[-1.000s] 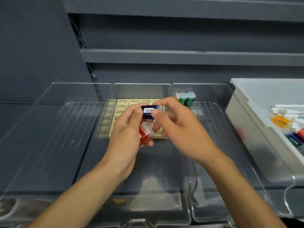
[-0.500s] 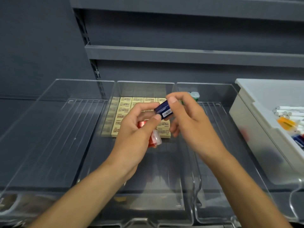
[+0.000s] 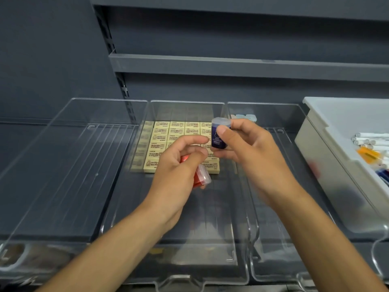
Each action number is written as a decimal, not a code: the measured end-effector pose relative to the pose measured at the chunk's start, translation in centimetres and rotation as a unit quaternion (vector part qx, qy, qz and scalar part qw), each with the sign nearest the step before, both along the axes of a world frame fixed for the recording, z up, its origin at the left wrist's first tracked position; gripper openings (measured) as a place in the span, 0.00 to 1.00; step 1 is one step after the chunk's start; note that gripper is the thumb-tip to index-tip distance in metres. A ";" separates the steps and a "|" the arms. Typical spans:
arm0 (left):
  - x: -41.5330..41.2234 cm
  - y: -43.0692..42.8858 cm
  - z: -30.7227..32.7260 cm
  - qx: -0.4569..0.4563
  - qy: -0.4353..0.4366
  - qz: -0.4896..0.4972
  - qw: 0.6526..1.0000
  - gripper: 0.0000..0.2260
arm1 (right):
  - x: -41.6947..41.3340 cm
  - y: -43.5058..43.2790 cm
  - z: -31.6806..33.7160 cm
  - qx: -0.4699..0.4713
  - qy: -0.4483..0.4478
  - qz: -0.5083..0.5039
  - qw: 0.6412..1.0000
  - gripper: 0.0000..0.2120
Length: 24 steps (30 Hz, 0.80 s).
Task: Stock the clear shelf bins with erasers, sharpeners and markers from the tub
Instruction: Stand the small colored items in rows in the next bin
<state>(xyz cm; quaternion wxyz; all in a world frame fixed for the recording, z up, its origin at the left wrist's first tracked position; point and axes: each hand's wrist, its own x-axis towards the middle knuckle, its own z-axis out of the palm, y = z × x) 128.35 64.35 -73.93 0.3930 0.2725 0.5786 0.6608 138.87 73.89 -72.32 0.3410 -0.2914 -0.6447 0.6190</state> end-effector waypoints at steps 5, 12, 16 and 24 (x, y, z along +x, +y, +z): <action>-0.1 0.2 0.1 0.022 -0.052 -0.012 0.998 0.07 | 0.1 0.2 -0.3 0.000 -0.011 0.042 0.999 0.10; -0.2 0.2 -0.3 0.018 -0.048 -0.025 0.998 0.09 | 0.8 -0.1 -0.2 -0.011 -0.022 0.114 0.993 0.15; -0.1 0.0 -0.5 0.022 -0.047 -0.047 0.998 0.15 | 1.6 -0.1 0.1 -0.030 -0.014 0.149 0.988 0.17; 0.0 0.3 -0.3 0.019 -0.033 -0.064 0.997 0.12 | 2.5 -0.3 0.0 0.053 -0.015 0.102 0.993 0.15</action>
